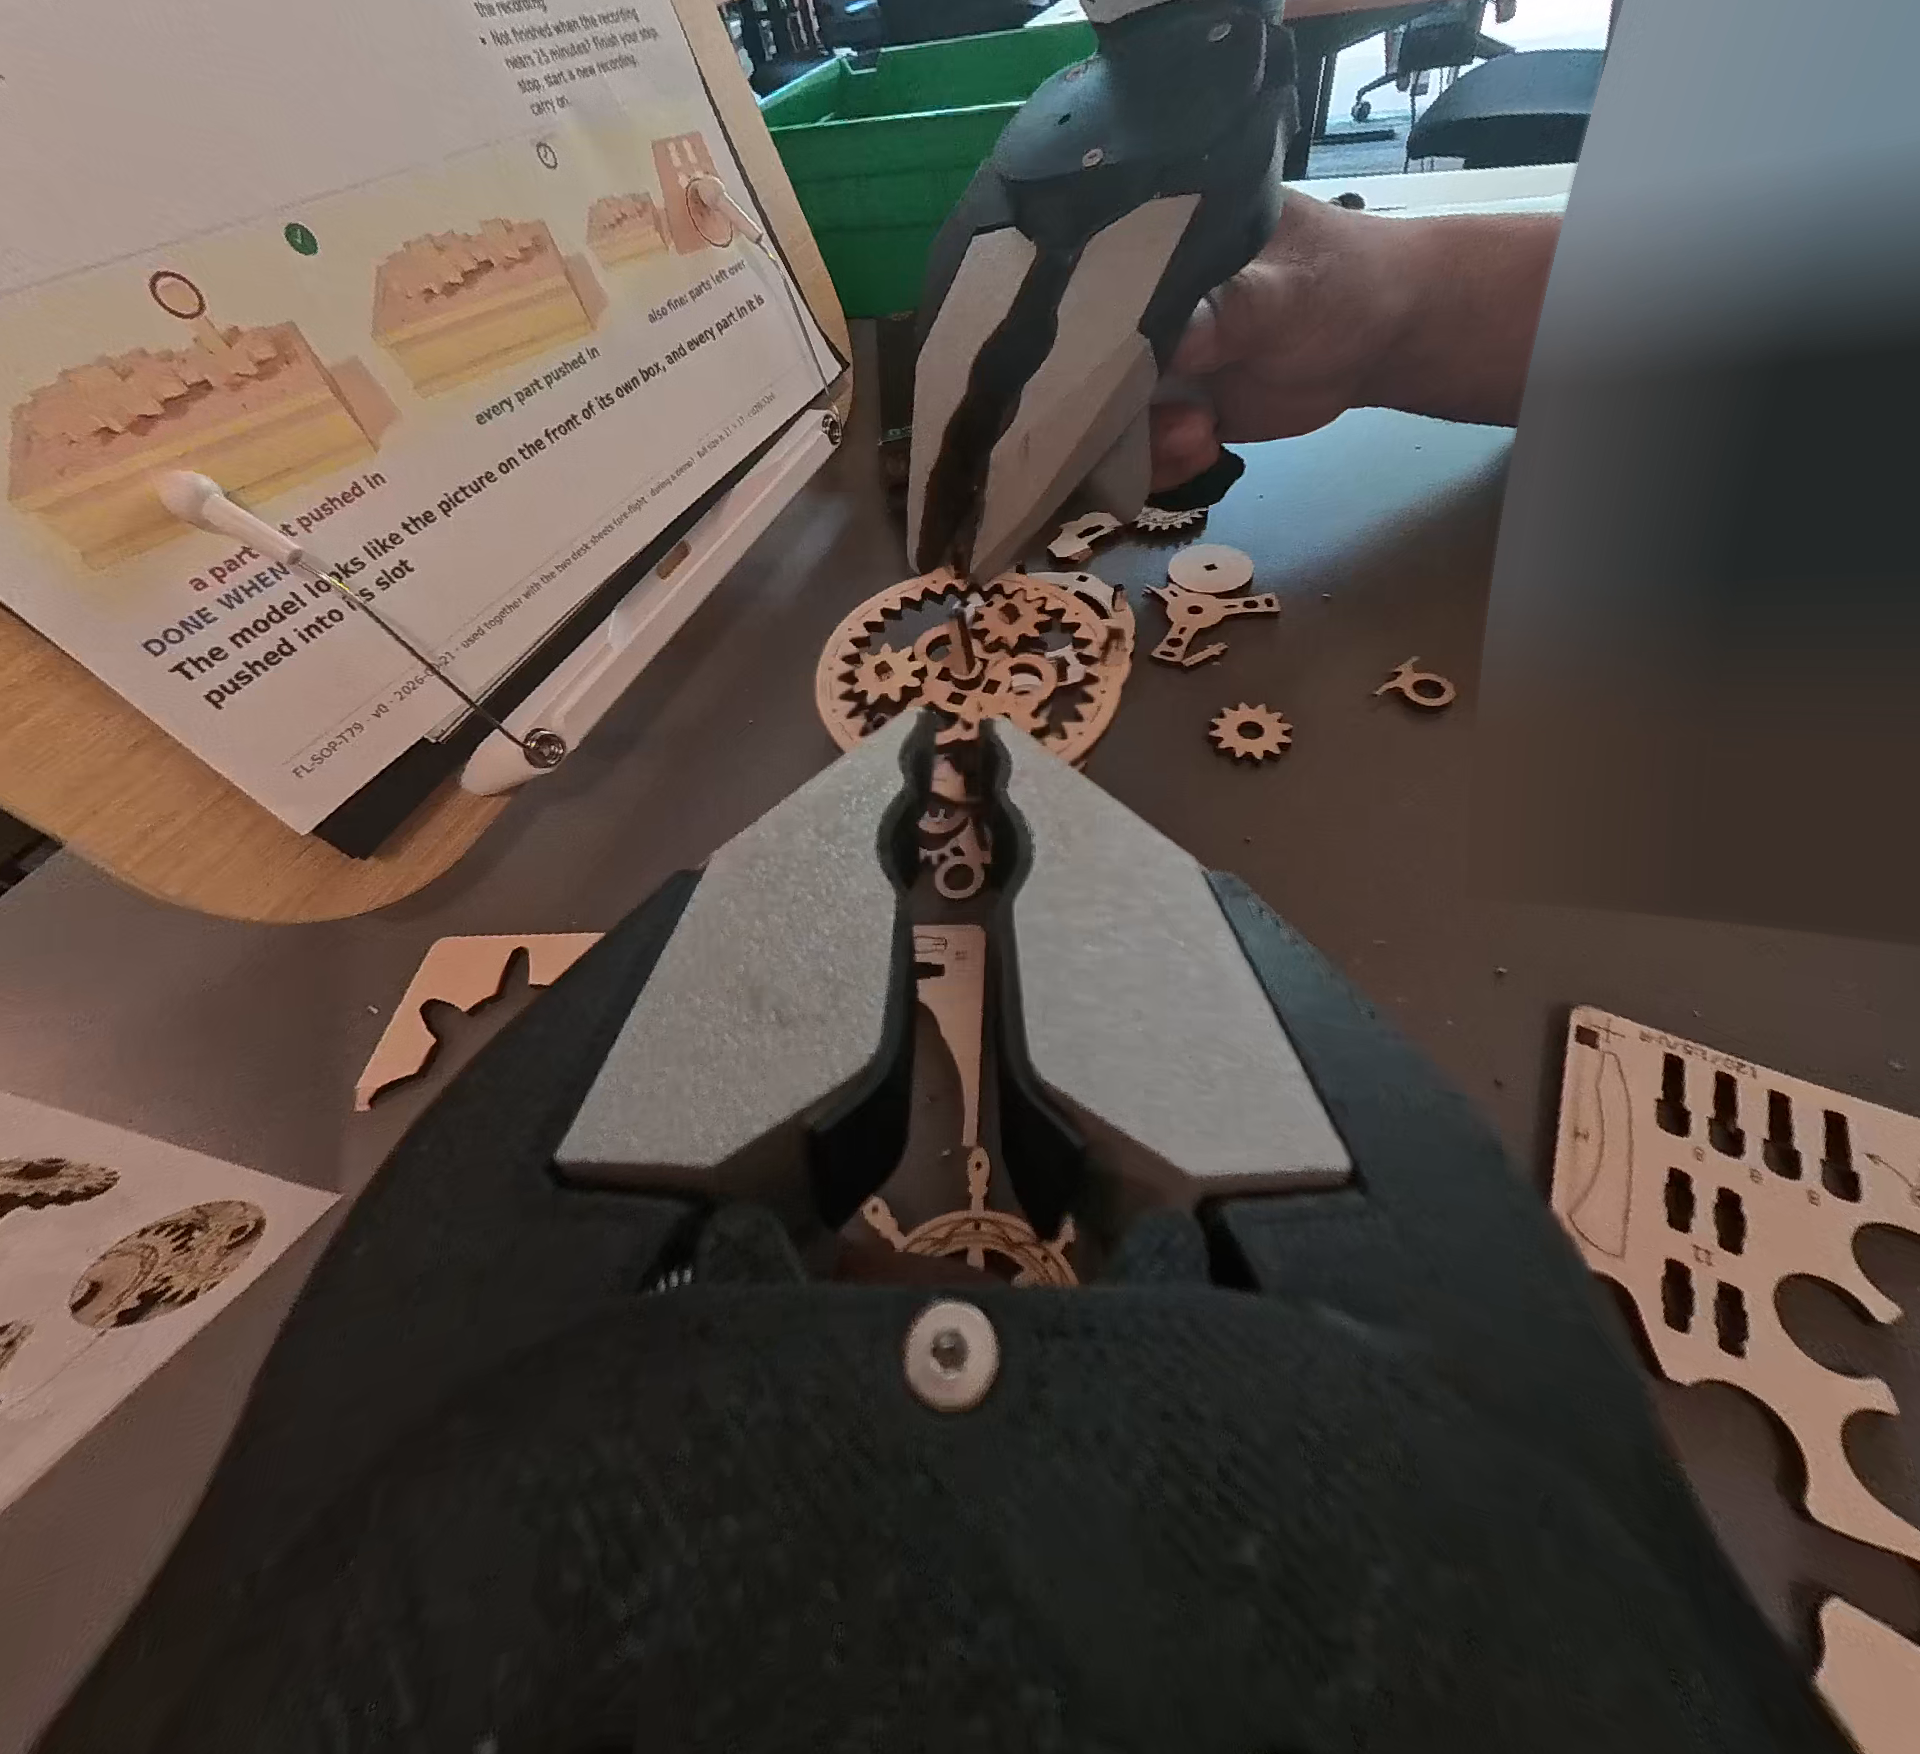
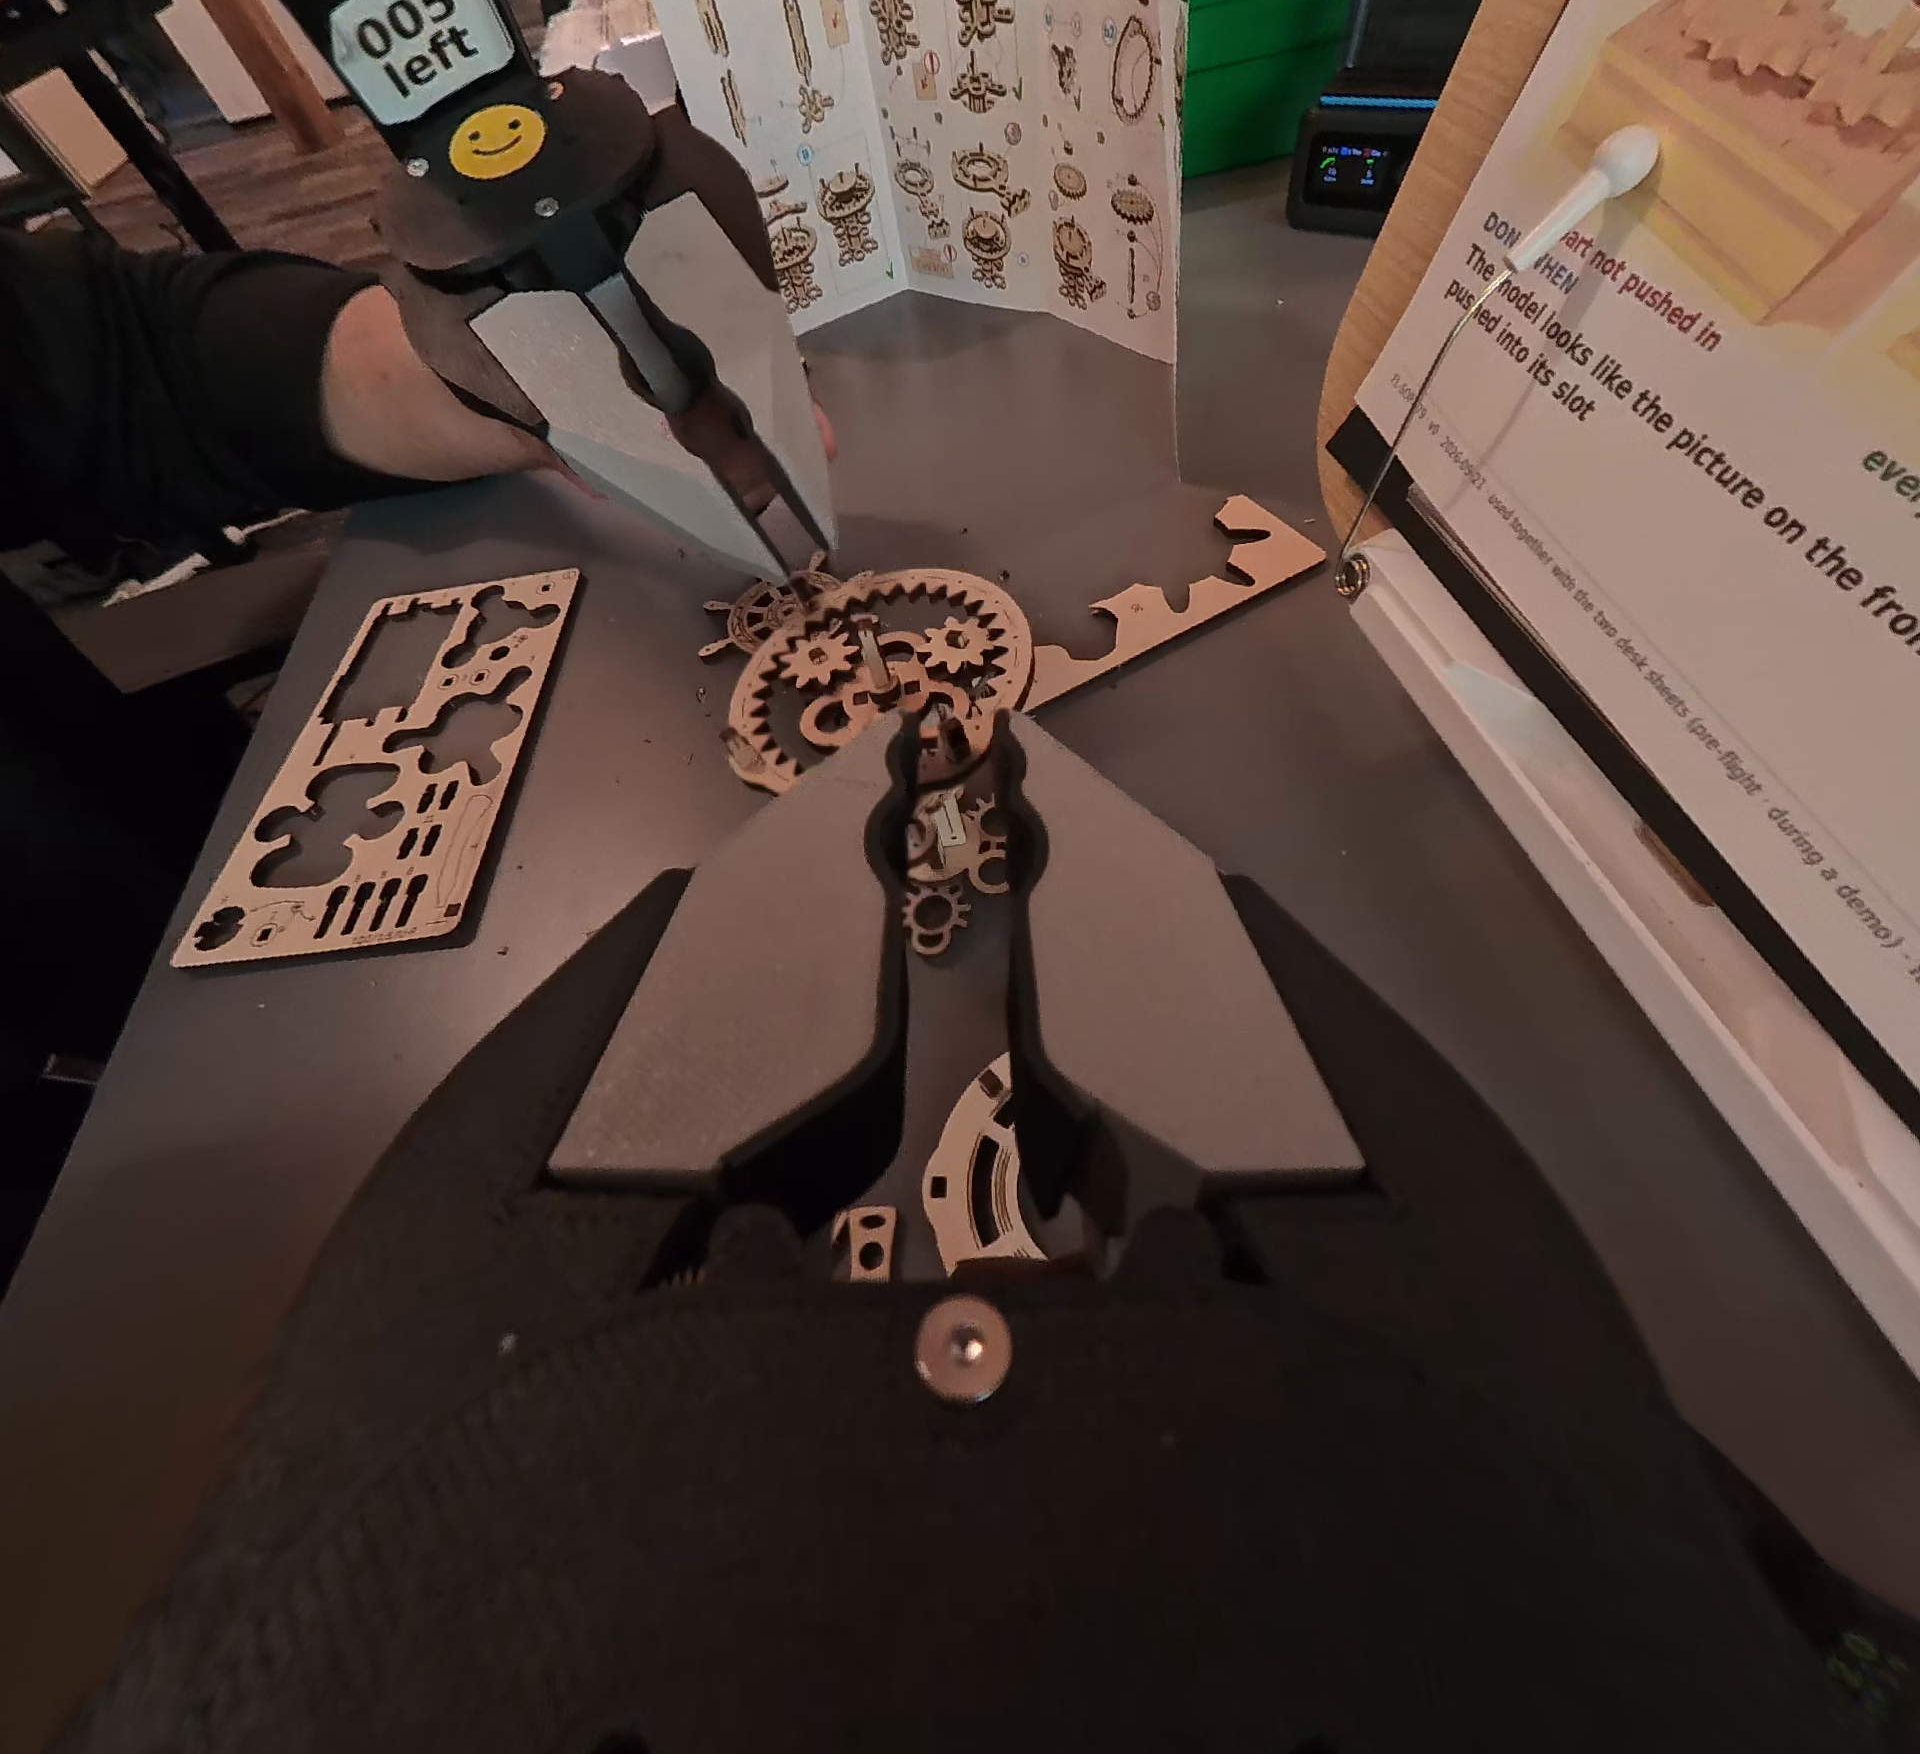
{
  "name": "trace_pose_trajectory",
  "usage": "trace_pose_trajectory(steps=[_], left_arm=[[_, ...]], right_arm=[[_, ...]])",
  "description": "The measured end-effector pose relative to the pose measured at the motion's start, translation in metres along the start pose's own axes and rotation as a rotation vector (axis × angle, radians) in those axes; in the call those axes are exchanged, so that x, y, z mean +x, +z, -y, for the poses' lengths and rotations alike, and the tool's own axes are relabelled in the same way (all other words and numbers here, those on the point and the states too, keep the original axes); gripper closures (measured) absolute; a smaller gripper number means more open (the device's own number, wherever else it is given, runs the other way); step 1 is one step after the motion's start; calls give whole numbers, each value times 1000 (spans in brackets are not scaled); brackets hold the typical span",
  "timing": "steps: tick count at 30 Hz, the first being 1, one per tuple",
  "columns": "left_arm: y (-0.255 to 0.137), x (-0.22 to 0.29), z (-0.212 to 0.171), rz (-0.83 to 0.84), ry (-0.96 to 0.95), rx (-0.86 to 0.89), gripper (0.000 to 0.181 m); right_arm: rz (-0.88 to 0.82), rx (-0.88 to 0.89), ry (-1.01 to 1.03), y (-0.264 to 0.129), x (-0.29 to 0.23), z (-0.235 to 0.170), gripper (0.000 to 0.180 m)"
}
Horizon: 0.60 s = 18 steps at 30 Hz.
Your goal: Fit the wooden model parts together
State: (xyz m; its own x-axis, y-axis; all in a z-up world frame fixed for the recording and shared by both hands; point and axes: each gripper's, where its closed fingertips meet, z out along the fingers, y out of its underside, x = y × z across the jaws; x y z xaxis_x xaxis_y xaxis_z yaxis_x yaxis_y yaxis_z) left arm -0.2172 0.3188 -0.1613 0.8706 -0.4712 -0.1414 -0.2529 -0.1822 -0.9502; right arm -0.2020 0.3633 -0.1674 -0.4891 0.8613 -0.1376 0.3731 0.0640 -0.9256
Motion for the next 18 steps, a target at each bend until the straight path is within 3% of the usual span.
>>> trace_pose_trajectory(steps=[7, 12, 18], left_arm=[[-9, -10, 4, -9, -86, 14, 167], [-1, -10, -8, -47, -206, -29, 161], [1, -7, -10, -58, -217, -39, 159]], right_arm=[[30, 73, 68, -14, 5, 12, 161], [93, 11, 210, 0, 9, 2, 155], [121, -33, 240, 11, 8, -1, 166]])
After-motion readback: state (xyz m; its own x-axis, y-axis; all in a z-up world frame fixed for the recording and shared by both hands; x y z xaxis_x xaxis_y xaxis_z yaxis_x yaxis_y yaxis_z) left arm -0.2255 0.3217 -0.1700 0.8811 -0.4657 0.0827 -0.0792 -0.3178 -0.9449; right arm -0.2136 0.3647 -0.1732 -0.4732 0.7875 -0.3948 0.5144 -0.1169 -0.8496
